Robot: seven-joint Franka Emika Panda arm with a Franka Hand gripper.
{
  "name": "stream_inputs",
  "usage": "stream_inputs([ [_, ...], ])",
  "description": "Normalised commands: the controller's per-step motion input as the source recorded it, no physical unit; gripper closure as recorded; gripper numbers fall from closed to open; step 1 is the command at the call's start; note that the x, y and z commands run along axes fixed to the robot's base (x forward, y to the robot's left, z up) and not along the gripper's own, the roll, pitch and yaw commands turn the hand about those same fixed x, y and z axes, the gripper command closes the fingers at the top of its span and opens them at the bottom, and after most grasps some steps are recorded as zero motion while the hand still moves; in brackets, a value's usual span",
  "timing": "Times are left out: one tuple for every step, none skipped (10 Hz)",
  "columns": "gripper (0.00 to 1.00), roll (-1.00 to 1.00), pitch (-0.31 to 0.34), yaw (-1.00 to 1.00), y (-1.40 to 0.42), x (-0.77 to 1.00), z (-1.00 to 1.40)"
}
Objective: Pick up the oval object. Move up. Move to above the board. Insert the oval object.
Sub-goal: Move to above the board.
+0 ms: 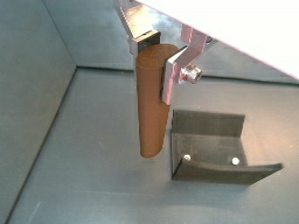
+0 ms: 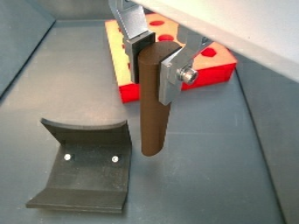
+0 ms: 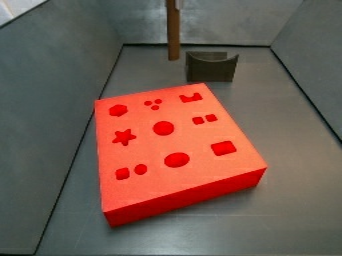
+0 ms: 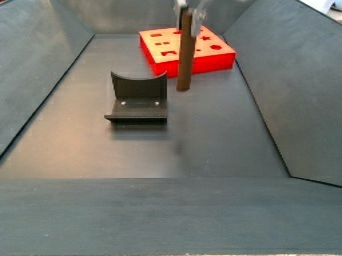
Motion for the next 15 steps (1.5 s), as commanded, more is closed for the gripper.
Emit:
stream_inputs([
  [1.00, -0.01, 0.054, -0.02, 0.22, -0.04, 1.00],
  [1.00, -0.01, 0.066, -0.02, 0.22, -0.05, 1.00],
  [1.00, -0.02, 0.064, -0.04, 0.18, -0.04, 1.00],
  [1.00, -0.03, 0.064, -0.04, 0.16, -0.04, 1.00],
  [1.00, -0.04, 0.076, -0.04, 0.15, -0.02, 1.00],
  [1.00, -0.05, 0.088, -0.04, 0.14, -0.01, 1.00],
  [1.00, -0.05, 0.089, -0.04, 0.11, 0.00, 0.88],
  [1.00, -0.06, 0.087, -0.04, 0.07, 0.00, 0.65],
  [1.00, -0.06, 0.083, -0.04, 0.04, 0.00, 0.48],
  [1.00, -0.07, 0.080, -0.04, 0.04, 0.00, 0.36],
  [1.00, 0.01, 0.172, 1.00, -1.00, 0.00, 0.15],
  [1.00, 0.02, 0.169, 1.00, -1.00, 0.00, 0.13],
  [1.00, 0.05, 0.176, 1.00, -1.00, 0.00, 0.14],
  [1.00, 0.04, 0.185, 1.00, -1.00, 0.00, 0.14],
  [1.00, 0.04, 0.196, 1.00, -1.00, 0.01, 0.14],
])
